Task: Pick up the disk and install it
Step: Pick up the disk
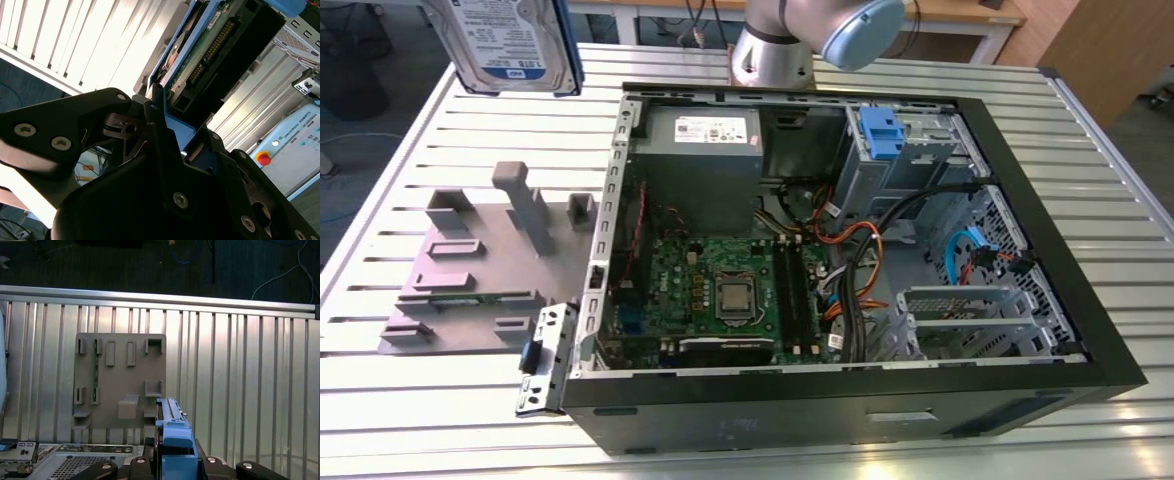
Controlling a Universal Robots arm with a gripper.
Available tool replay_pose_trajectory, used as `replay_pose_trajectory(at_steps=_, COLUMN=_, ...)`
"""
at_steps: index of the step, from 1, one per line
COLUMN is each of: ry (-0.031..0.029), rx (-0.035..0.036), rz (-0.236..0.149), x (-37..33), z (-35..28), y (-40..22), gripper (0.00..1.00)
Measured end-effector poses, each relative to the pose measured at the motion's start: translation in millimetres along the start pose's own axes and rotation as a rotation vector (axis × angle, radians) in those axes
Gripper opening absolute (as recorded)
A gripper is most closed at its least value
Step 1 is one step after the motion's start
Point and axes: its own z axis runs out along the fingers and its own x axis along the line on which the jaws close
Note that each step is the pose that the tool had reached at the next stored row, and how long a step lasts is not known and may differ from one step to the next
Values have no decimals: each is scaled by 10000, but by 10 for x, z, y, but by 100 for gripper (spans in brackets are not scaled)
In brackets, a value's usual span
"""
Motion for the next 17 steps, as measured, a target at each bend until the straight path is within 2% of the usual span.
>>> replay_pose_trajectory(at_steps=17, ry=0, rx=0, rz=0, x=2, z=-1, y=-70, gripper=37)
